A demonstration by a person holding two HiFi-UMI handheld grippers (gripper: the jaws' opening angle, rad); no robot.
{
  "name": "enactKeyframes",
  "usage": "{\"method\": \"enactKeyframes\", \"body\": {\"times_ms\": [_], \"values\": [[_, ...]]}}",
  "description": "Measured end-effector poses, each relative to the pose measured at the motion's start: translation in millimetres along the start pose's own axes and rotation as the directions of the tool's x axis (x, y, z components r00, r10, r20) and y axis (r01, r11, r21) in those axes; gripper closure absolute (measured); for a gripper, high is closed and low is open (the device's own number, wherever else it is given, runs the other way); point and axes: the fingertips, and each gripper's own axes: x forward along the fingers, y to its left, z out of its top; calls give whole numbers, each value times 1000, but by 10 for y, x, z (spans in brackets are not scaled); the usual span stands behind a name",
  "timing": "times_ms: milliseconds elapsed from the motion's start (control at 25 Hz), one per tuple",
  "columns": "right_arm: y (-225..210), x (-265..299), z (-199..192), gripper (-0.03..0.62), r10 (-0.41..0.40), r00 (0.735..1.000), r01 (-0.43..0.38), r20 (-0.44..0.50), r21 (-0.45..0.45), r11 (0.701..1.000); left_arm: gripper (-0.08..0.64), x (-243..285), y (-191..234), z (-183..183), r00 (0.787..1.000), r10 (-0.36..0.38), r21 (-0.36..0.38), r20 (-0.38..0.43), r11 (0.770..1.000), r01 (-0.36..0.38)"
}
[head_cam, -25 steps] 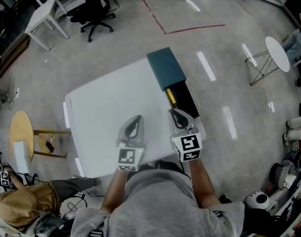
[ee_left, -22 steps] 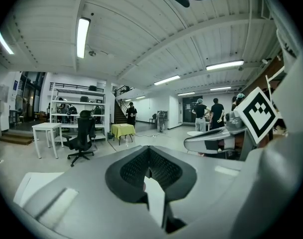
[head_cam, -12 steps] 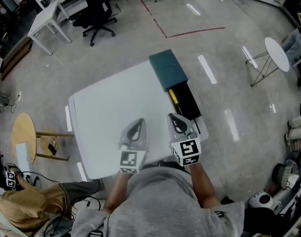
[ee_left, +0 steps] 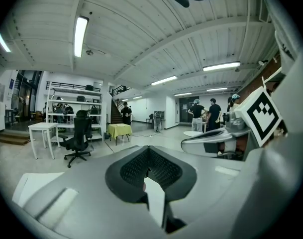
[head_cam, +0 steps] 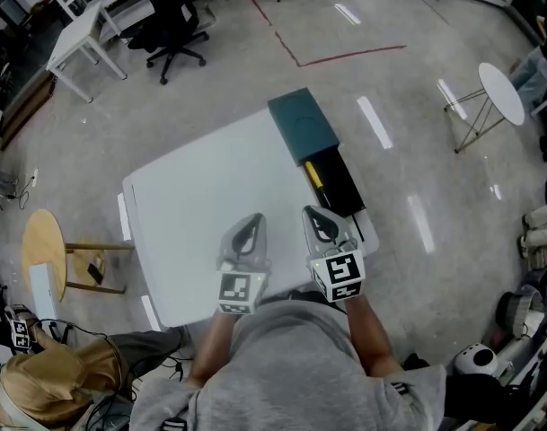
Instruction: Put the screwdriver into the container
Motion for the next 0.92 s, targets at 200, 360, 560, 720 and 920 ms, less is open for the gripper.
{"method": "enactKeyframes", "body": {"times_ms": [200,360,560,720,920], "values": [[2,8,4,589,2,1000,-2,-2,-1,1000,549,9,17,0,1000,4,-4,-4,1000,-4],[-26,34,7,589,2,1000,-2,-5,-3,1000,549,35,29,-4,1000,6,-3,-5,1000,-6],[-28,29,7,589,4,1000,-4,-4,-1,1000,549,26,37,-15,1000,8,-5,-11,1000,-9],[-33,61,30,589,9,1000,-9,-7,-1,1000,549,51,85,6,1000,15,-7,-13,1000,-15],[-22,69,42,589,9,1000,-9,-2,-1,1000,549,54,94,7,1000,15,-11,-14,1000,-15]]}}
